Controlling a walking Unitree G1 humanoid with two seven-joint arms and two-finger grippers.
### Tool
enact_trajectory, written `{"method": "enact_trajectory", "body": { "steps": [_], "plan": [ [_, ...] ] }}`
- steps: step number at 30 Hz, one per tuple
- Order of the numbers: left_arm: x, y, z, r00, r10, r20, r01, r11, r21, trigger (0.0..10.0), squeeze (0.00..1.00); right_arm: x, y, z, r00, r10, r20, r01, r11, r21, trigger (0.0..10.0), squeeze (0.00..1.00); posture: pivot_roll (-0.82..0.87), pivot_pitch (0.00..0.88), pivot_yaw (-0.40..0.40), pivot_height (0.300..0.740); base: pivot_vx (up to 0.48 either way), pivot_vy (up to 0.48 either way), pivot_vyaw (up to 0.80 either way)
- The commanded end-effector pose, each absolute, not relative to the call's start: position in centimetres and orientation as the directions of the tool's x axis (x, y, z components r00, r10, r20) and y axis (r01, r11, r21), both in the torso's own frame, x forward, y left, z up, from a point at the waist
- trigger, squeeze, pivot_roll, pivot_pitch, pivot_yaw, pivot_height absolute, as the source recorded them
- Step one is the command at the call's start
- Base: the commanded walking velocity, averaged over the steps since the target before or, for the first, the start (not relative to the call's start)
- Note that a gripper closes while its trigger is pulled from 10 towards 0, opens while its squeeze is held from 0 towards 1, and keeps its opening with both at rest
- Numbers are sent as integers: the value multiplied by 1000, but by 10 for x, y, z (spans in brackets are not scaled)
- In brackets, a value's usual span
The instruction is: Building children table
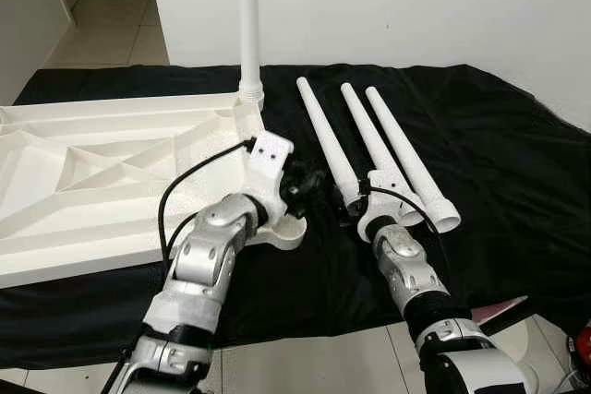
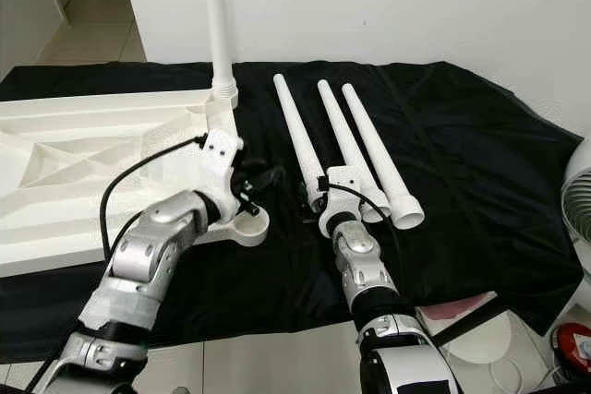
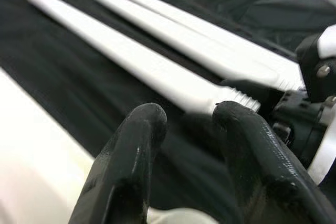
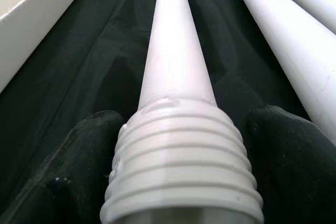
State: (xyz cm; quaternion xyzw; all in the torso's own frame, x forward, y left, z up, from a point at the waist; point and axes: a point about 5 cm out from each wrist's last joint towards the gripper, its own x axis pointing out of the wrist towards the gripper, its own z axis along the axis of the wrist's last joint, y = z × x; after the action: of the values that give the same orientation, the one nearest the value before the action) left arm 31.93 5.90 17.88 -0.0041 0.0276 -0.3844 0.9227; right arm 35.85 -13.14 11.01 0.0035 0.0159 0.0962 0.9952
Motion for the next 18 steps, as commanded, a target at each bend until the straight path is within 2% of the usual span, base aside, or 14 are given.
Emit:
{"method": "enact_trajectory", "body": {
  "steps": [1, 6, 7, 8, 9, 11, 18],
  "plan": [
    [316, 59, 179, 710, -703, -46, 704, 711, -8, 10000, 0, 359, -130, 110, 980, 198, -31, -199, 980, -1, 10000, 0, 63, 37, -48, 740, 0, 0, 0],
    [315, 57, 179, 709, -703, -50, 704, 710, 12, 10000, 0, 362, -131, 111, 979, 203, -30, -203, 979, -1, 10000, 0, 71, 36, -51, 740, 0, 0, 0],
    [315, 57, 179, 709, -704, -49, 705, 709, 11, 10000, 0, 363, -131, 111, 979, 201, -43, -200, 980, 18, 8353, 0, 74, 35, -53, 740, 0, 0, 0],
    [315, 57, 179, 709, -704, -49, 705, 709, 10, 10000, 0, 364, -131, 110, 979, 199, -52, -198, 980, 32, 8353, 0, 74, 35, -53, 740, 0, 0, 0],
    [315, 57, 180, 711, -702, -50, 703, 711, 12, 10000, 0, 364, -130, 110, 978, 202, -60, -199, 979, 55, 275, 0, 79, 32, -54, 740, 0, 0, 0],
    [315, 57, 180, 708, -704, -51, 706, 708, 21, 10000, 0, 365, -130, 110, 977, 203, -71, -198, 977, 74, 0, 0, 80, 32, -53, 740, 0, 0, 0],
    [311, 60, 176, 711, -701, -61, 703, 709, 57, 10000, 0, 366, -131, 106, 974, 196, -110, -182, 975, 130, 0, 0, 85, 31, -58, 740, 0, 0, 0]
  ]
}}
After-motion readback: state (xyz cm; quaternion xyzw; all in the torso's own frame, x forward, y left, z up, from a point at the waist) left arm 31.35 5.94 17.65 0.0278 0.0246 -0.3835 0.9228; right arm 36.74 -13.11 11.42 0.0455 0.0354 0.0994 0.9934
